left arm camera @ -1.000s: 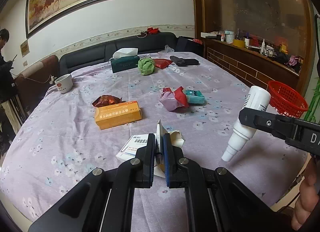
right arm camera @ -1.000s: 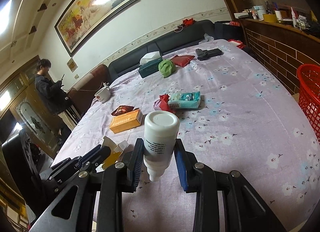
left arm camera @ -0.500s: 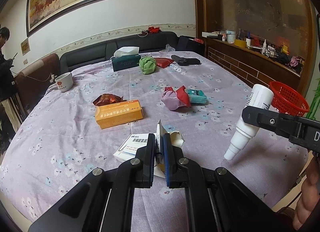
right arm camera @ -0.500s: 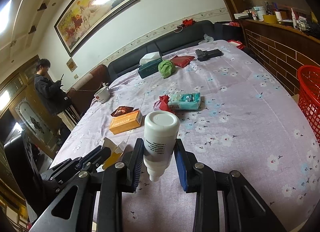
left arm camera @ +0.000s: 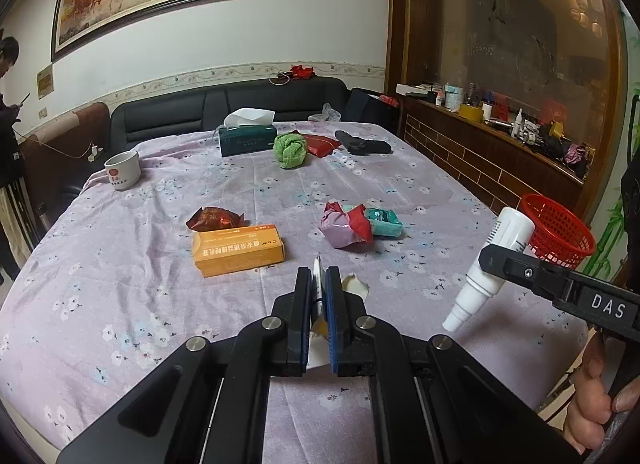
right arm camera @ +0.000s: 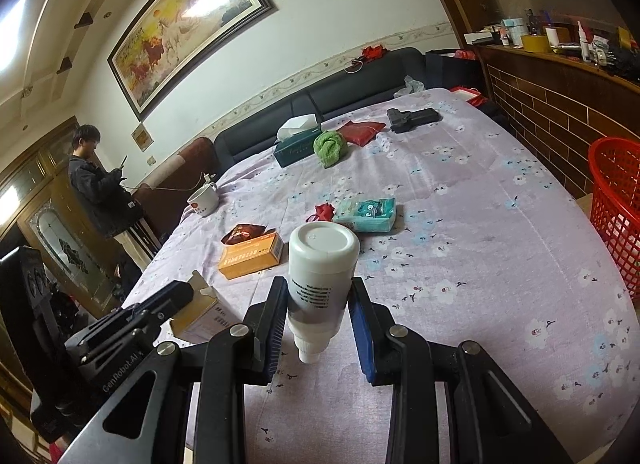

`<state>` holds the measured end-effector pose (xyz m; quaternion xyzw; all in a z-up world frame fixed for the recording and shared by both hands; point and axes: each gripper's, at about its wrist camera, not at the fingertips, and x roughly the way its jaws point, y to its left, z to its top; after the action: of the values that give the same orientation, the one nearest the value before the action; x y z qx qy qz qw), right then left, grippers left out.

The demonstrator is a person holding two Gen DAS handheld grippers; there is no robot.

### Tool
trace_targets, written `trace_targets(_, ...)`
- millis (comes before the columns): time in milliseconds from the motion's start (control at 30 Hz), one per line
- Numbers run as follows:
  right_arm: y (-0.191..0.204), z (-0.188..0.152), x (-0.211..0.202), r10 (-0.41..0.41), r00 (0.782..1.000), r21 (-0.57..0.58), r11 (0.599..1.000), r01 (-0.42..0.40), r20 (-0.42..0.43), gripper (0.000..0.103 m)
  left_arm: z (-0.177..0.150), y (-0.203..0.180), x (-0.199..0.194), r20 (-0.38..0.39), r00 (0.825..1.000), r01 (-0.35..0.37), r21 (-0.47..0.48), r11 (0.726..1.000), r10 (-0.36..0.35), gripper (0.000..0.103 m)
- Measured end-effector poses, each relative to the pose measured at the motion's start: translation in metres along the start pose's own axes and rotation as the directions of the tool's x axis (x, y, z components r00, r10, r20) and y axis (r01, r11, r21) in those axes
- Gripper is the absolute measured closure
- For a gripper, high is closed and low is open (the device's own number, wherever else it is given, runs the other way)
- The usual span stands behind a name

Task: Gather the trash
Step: 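Carry the spray bottle and toothpaste tube toward the red wastebasket, then open both tools to drop the bottle and tube into the wastebasket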

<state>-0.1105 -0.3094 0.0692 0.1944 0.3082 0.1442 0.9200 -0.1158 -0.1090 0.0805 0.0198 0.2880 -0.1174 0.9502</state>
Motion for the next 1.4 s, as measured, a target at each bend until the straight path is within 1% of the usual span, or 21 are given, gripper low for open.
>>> trace_targets(233,-0.008,0.006,-0.006,-0.007,1.000,0.019,1.000,0.007,0.013,0.070,0.004,-0.004,0.005,-0.014,0.999,0.036,0.001,0.999,-0.036,0.097)
trace_targets(333,-0.011,0.007,-0.009,-0.012,1.000,0.029,1.000,0.011,0.018,0.070,0.008,-0.007,0.007,-0.025,0.998,0.064,-0.002,0.998,-0.064,0.097)
trace_targets(600,-0.030,0.015,-0.024,-0.031,0.998,0.072,0.997,0.027,0.058,0.070,0.027,-0.023,0.014,-0.033,0.989,0.145,0.002,0.989,-0.145,0.097)
trace_targets(833,-0.049,0.019,-0.034,-0.052,0.995,0.102,0.994,0.044,0.080,0.070,0.038,-0.041,0.023,-0.048,0.982,0.182,0.022,0.983,-0.181,0.097)
trace_targets(1000,-0.068,0.027,-0.047,-0.079,0.991,0.131,0.989,0.065,0.107,0.070,0.052,-0.062,0.032,-0.062,0.973,0.225,0.039,0.973,-0.223,0.097)
trace_targets(1133,-0.092,0.039,-0.068,-0.130,0.980,0.161,0.981,0.105,0.149,0.070,0.068,-0.092,0.039,-0.072,0.956,0.288,0.067,0.955,-0.283,0.097)
trace_targets(1200,-0.109,0.047,-0.084,-0.166,0.970,0.184,0.974,0.133,0.175,0.070,0.076,-0.111,0.041,-0.075,0.946,0.320,0.090,0.943,-0.314,0.097)
trace_targets(1300,-0.136,0.055,-0.108,-0.228,0.951,0.226,0.957,0.180,0.208,0.070,0.088,-0.148,0.047,-0.089,0.923,0.384,0.123,0.915,-0.376,0.097)
trace_targets(1400,-0.167,0.063,-0.133,-0.305,0.924,0.279,0.931,0.237,0.232,0.070,0.098,-0.184,0.053,-0.098,0.898,0.440,0.155,0.884,-0.430,0.097)
